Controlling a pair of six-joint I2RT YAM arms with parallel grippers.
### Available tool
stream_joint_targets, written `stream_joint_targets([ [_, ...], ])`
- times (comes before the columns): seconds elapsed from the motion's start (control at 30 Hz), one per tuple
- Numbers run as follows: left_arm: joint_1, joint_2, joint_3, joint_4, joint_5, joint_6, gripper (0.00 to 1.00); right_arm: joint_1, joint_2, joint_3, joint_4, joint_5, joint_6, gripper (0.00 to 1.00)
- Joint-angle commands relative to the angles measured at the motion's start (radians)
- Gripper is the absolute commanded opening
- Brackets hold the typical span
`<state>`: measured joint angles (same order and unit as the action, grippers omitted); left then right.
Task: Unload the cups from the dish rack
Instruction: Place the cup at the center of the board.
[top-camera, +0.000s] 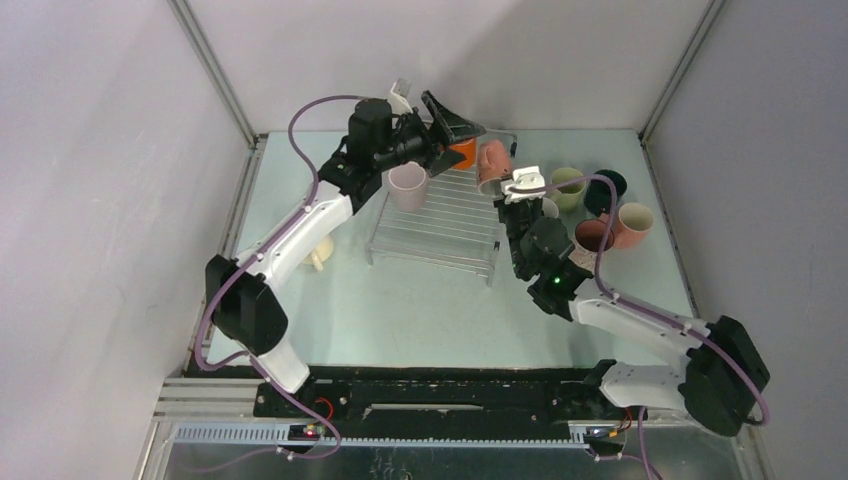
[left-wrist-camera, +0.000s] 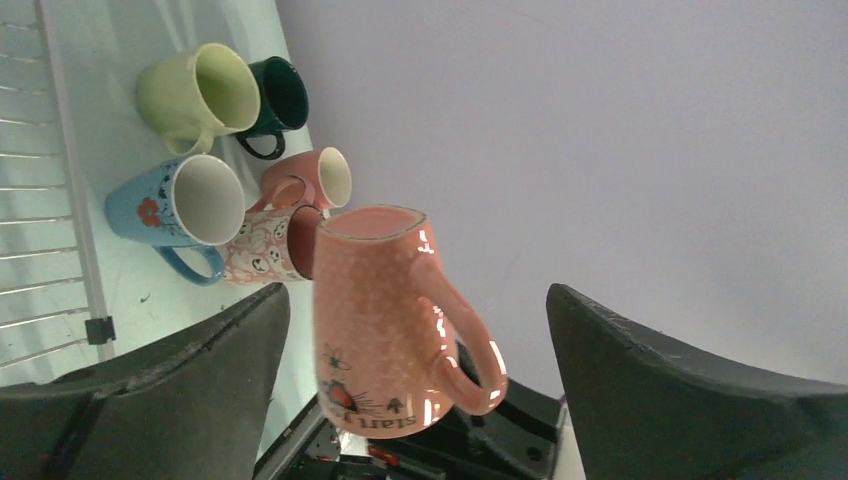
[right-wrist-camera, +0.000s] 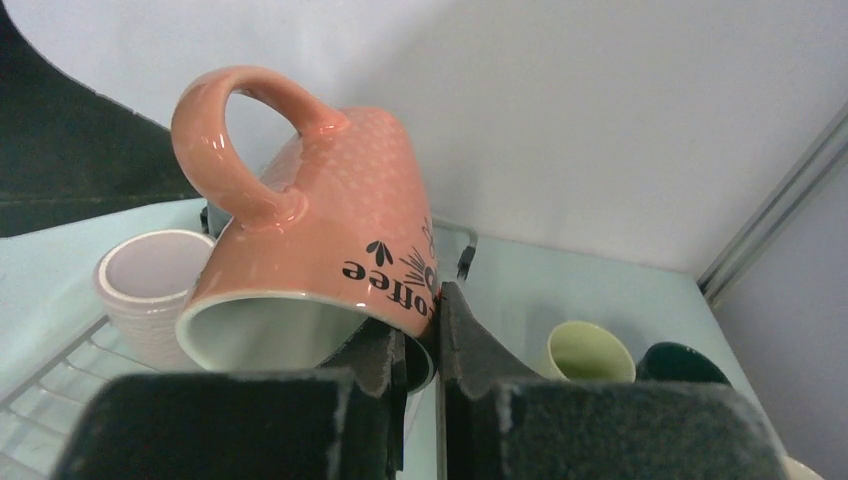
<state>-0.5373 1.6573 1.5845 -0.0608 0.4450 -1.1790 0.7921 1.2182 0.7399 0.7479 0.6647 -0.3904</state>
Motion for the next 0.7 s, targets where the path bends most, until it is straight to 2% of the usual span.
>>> stream_joint_targets([
  [0.0, 0.000, -0.076, 0.024, -0.046, -0.042, 0.110, 1.00, -0.004, -0.110, 0.128, -0.347, 0.038, 0.220, 0.00],
  [0.2, 0.007, -0.124, 0.008, -0.089, -0.076, 0.202, 1.00, -0.063, -0.205, 0.249, -0.826, 0.003, 0.471, 0.00],
  [0.4, 0.002, -0.194, -0.045, -0.128, -0.095, 0.315, 1.00, -0.156, -0.244, 0.365, -1.268, -0.133, 0.699, 0.00],
  [0.53, -0.027, -0.258, -0.094, -0.167, -0.124, 0.399, 1.00, -0.227, -0.224, 0.411, -1.504, -0.254, 0.807, 0.00],
  [0.67, -0.065, -0.303, -0.134, -0.210, -0.147, 0.471, 1.00, -0.286, -0.190, 0.416, -1.661, -0.366, 0.857, 0.00],
])
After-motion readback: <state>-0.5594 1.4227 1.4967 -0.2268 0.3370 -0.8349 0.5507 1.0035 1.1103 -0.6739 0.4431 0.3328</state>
